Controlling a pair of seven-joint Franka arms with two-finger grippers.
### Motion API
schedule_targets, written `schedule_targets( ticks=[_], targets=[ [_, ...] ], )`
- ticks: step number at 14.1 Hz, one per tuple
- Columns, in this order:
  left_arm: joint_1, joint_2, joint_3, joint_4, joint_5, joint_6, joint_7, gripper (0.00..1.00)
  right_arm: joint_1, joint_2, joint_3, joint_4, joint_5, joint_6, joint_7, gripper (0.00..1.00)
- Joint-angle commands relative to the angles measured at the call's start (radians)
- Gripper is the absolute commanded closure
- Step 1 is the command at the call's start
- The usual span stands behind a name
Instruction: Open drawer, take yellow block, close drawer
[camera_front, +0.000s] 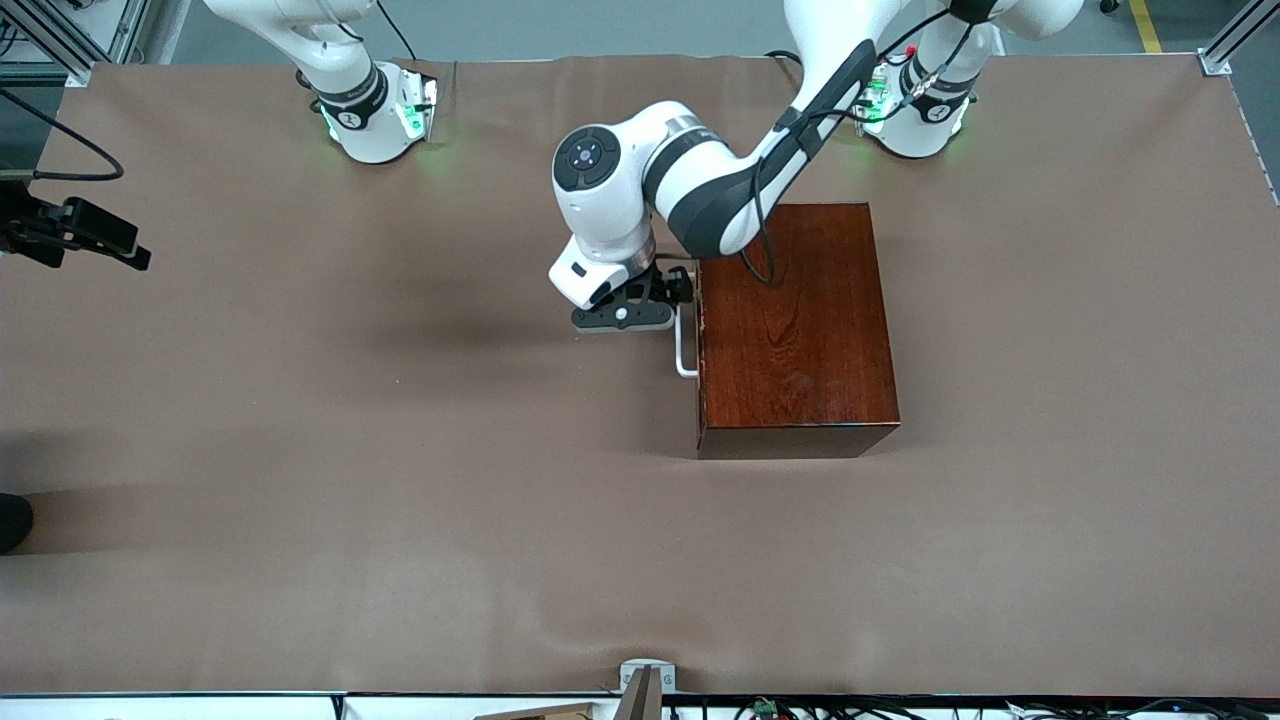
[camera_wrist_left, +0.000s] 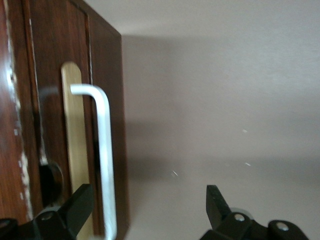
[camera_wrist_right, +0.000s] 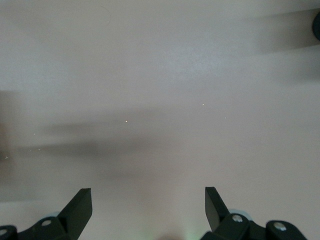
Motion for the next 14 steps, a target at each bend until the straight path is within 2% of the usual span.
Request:
schedule_targets(
  ticks=[1,14],
  targets=[
    [-0.004,0.012,0.006,0.015,0.05,-0.017,0.047,0.0,-0.003,0.0,0.002,0.003,-0.005,0.002,0.009,0.0],
    [0.007,0.058,0.006,0.006,0.006,-0.003,0.042,0.0,0.0,0.001,0.002,0.003,-0.005,0.002,0.009,0.0]
  ],
)
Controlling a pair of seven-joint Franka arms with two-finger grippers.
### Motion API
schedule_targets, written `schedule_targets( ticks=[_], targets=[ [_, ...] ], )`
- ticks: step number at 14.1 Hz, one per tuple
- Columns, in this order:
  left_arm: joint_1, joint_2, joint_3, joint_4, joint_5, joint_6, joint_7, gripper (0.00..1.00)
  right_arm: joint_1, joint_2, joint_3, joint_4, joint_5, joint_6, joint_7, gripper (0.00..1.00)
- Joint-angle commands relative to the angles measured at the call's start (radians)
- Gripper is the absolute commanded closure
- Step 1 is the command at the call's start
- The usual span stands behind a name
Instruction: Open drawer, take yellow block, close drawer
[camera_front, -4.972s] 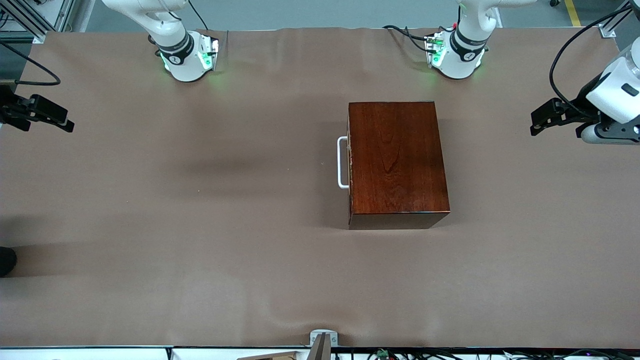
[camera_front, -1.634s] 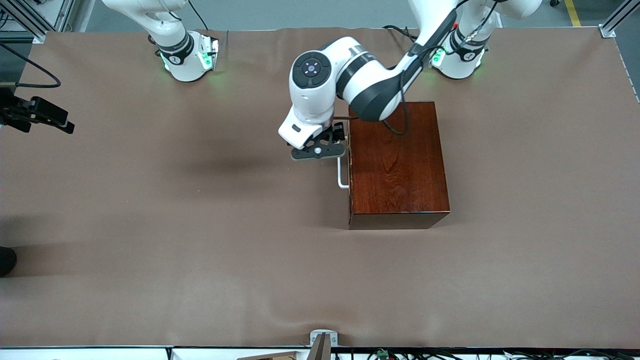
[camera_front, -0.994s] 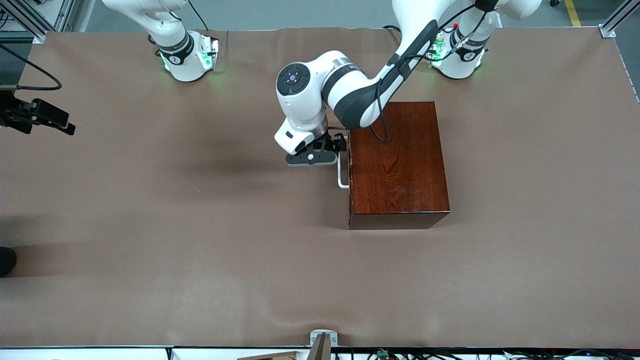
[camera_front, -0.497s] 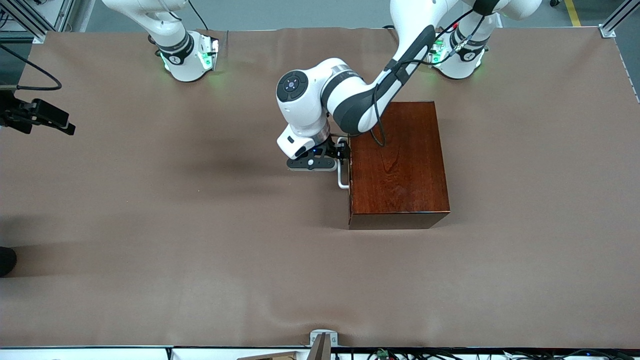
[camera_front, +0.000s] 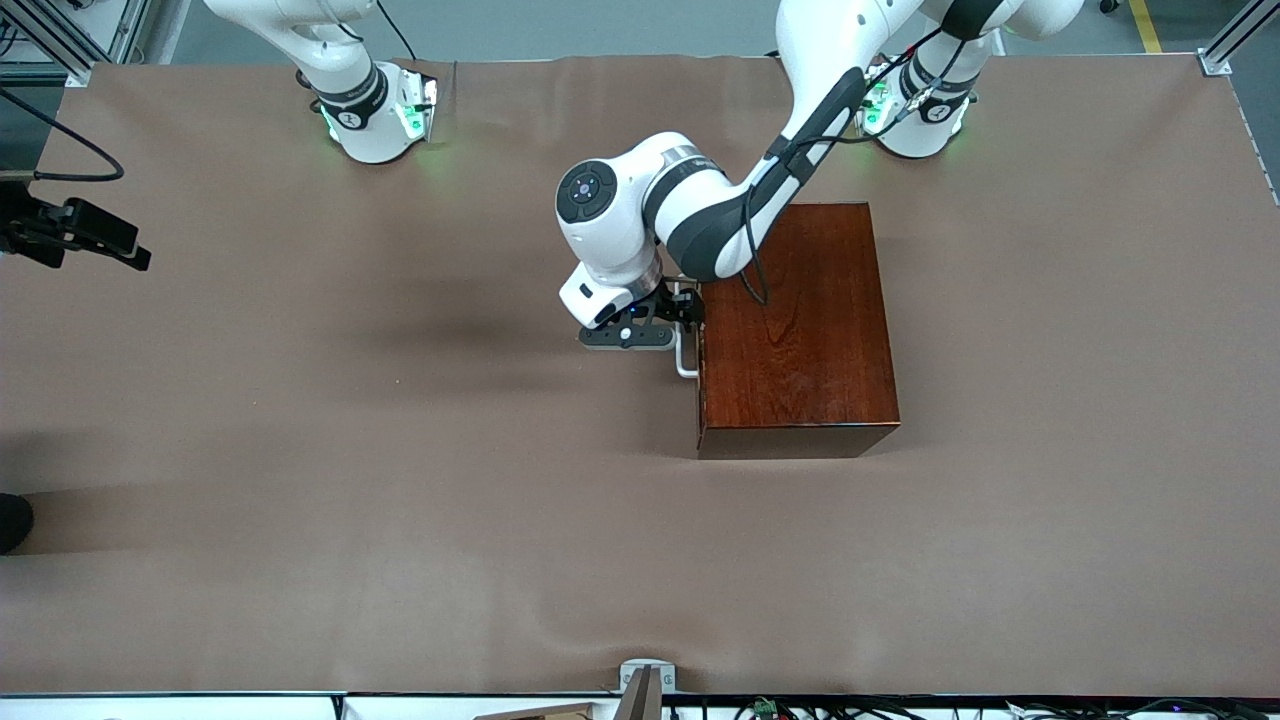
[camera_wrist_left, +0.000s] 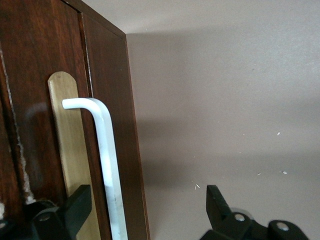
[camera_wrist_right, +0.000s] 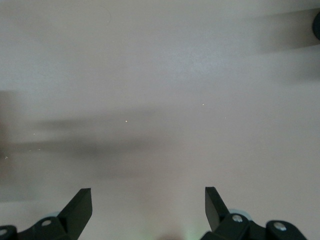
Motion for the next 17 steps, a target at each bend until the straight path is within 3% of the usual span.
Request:
schedule_targets(
  ticks=[1,17],
  targets=[
    [-0.004,0.021,0.0,0.011,-0.018,0.0,-0.003,0.0,0.0,-0.001,0.002,0.003,-0.005,0.002,0.009,0.0],
    [-0.008,0.069,0.001,0.021,-0.039,0.109,-0.032,0.0,0.001,0.0,0.002,0.003,-0.005,0.002,0.009,0.0]
  ],
)
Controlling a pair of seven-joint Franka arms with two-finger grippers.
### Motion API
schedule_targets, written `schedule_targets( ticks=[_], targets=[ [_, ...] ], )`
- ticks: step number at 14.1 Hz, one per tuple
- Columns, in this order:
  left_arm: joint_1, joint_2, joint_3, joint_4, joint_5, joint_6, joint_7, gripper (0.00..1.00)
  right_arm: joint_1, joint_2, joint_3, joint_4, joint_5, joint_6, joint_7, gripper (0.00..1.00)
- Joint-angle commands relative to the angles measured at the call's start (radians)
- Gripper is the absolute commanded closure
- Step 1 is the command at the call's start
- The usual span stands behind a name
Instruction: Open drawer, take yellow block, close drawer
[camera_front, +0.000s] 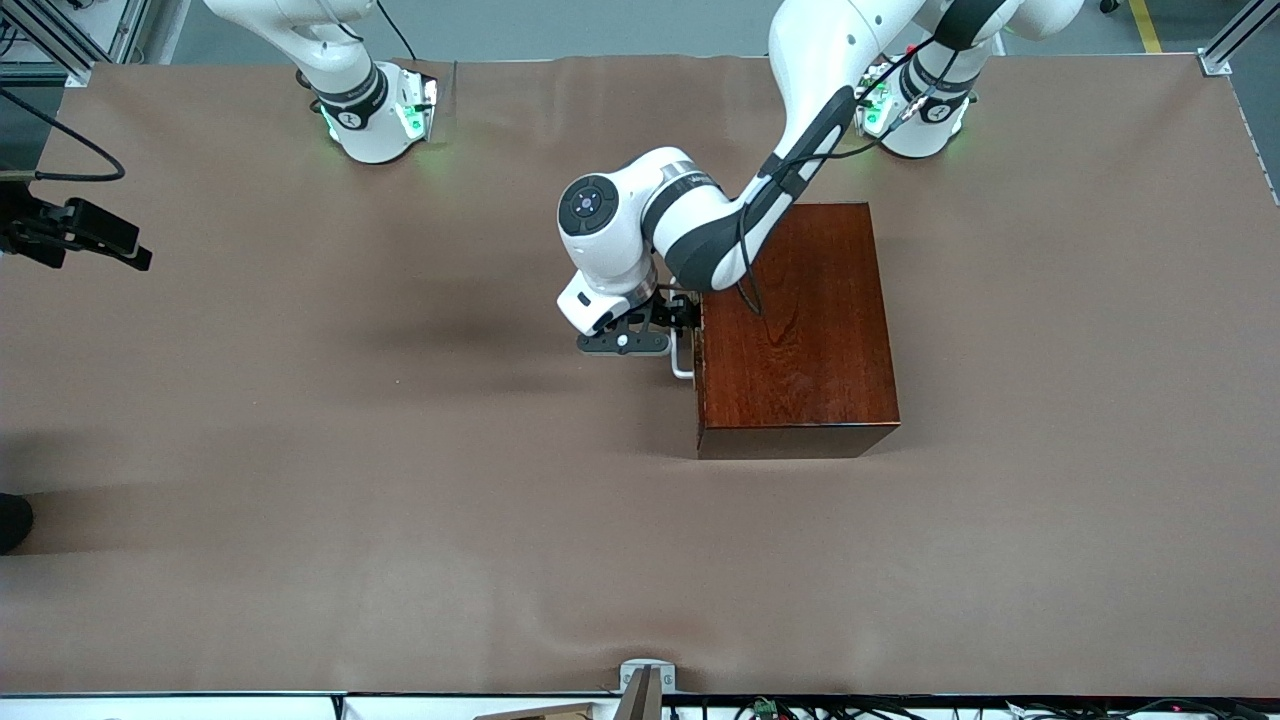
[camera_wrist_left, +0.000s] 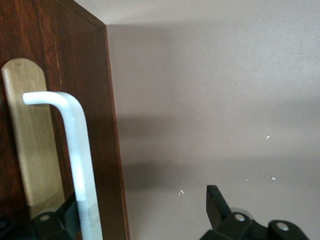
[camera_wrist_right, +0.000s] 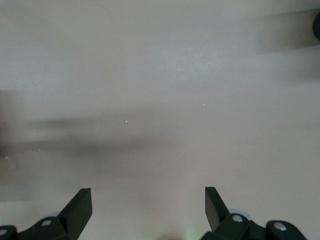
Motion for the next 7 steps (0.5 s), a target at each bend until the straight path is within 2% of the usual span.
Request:
schedule_targets(
  ticks=[1,7],
  targets=[
    [-0.006,0.028,0.0,0.023,-0.011,0.041,-0.011,0.0,0.001,0.0,0.001,0.003,-0.005,0.002,0.009,0.0],
    [-0.017,0.028,-0.003,0.037,-0.014,0.093,-0.034,0.0,0.002,0.0,0.001,0.003,-0.005,0.0,0.009,0.0]
  ],
)
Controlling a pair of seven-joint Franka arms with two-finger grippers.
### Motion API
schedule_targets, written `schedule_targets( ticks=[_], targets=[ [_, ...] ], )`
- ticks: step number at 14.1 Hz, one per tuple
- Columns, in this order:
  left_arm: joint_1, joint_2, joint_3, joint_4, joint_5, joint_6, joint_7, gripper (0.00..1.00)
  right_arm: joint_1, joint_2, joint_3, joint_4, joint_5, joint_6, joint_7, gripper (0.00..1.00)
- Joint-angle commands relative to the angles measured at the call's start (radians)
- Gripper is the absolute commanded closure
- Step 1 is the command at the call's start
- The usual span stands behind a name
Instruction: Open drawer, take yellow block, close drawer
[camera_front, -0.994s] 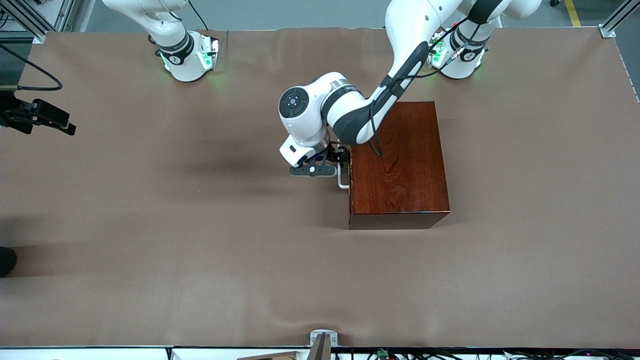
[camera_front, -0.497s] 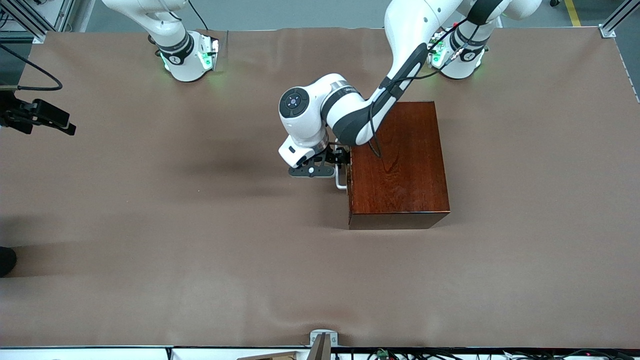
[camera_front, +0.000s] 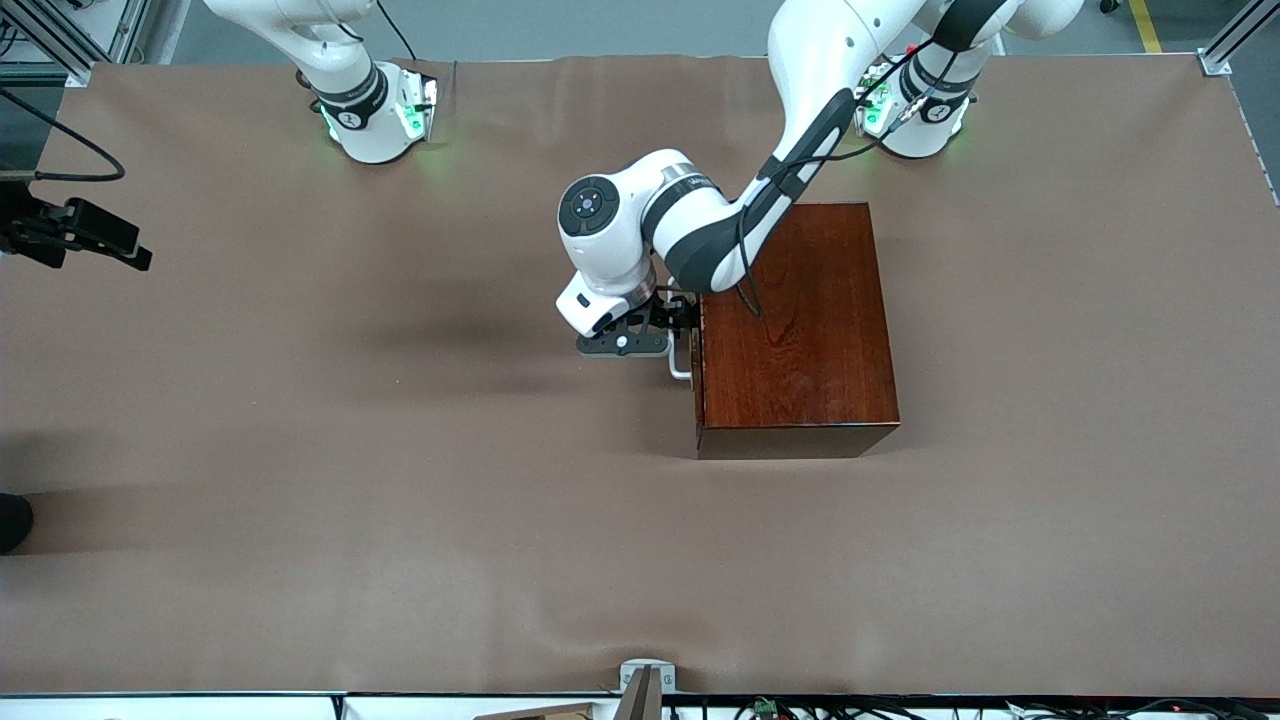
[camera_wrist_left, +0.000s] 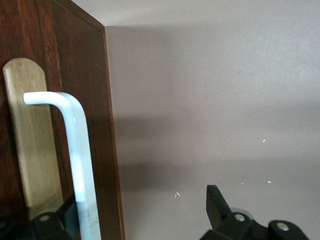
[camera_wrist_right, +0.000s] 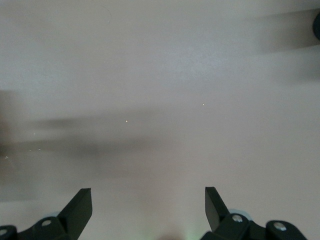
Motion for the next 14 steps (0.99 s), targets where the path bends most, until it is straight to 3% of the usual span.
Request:
schedule_targets(
  ticks=[1,14],
  targets=[
    [-0.02,0.026,-0.003,0.038,-0.014,0.079,-0.013,0.0,0.002,0.0,0.001,0.003,-0.005,0.0,0.009,0.0],
    [-0.017,0.004,-0.01,0.038,-0.016,0.071,-0.012,0.0,-0.001,0.0,0.001,0.003,-0.005,0.002,0.009,0.0]
  ],
)
